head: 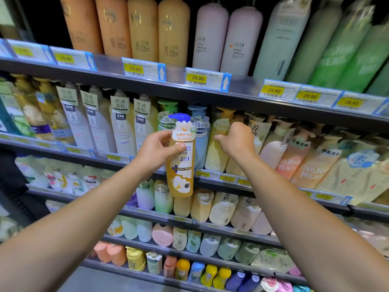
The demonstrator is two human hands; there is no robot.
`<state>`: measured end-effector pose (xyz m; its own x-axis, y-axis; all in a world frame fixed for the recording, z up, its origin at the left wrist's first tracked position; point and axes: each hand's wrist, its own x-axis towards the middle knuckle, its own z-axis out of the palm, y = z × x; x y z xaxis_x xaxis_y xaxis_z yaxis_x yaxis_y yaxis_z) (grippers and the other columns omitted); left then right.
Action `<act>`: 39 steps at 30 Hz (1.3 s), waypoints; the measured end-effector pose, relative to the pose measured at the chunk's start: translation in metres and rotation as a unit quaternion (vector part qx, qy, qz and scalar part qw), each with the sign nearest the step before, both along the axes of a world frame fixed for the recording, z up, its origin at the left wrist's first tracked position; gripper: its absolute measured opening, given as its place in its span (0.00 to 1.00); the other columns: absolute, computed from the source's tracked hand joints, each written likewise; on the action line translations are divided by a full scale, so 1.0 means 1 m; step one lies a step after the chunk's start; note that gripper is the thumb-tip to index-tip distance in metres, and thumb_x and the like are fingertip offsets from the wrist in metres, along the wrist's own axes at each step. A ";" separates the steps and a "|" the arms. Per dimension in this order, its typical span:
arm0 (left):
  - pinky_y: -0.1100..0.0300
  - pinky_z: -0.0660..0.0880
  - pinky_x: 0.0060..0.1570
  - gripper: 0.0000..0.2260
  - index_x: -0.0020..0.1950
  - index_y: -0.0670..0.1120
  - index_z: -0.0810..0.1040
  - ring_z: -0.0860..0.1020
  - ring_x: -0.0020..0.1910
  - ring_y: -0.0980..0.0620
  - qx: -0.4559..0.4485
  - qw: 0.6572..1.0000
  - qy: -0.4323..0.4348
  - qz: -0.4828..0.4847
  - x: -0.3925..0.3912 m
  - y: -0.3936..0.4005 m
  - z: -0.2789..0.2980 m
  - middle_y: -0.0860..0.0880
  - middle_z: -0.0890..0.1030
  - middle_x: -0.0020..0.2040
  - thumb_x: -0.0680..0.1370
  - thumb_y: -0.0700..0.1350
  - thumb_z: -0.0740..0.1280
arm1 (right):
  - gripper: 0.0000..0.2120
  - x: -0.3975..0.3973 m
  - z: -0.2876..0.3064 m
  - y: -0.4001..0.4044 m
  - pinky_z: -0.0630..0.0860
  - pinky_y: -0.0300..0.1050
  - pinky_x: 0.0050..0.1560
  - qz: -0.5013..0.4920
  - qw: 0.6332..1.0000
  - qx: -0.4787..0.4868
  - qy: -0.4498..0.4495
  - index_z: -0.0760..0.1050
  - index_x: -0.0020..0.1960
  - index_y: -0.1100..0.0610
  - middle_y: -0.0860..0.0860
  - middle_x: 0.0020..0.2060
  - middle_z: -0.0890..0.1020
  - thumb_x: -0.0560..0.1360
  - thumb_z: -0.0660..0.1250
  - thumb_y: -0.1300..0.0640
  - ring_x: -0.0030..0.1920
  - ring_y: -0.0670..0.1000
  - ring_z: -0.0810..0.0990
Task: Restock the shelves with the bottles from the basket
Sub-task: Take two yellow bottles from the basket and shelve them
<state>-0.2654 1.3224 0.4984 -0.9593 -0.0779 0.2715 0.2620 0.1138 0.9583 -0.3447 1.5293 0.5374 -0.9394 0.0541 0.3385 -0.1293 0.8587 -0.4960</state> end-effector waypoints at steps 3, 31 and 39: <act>0.65 0.79 0.41 0.10 0.54 0.53 0.81 0.84 0.50 0.56 -0.002 1.000 0.004 0.000 -0.003 -0.003 0.003 0.55 0.86 0.49 0.75 0.42 0.74 | 0.24 0.000 0.005 0.004 0.62 0.43 0.32 0.012 1.000 0.020 -0.015 0.63 0.32 0.54 0.48 0.30 0.68 0.73 0.75 0.46 0.30 0.46 0.64; 0.55 0.81 0.47 0.10 0.54 0.52 0.80 0.84 0.50 0.52 -0.010 0.999 -0.005 -0.031 -0.023 0.018 -0.001 0.51 0.86 0.50 0.75 0.40 0.73 | 0.18 0.004 0.004 0.004 0.66 0.45 0.42 -0.001 0.999 -0.002 -0.038 0.74 0.45 0.57 0.52 0.42 0.75 0.71 0.75 0.44 0.44 0.55 0.74; 0.52 0.81 0.49 0.11 0.56 0.51 0.80 0.84 0.51 0.51 -0.020 0.999 -0.012 -0.026 -0.024 0.018 -0.002 0.50 0.86 0.51 0.75 0.43 0.74 | 0.16 0.000 0.012 0.013 0.71 0.45 0.46 0.033 0.996 -0.012 -0.082 0.77 0.55 0.60 0.53 0.47 0.78 0.74 0.75 0.53 0.49 0.55 0.77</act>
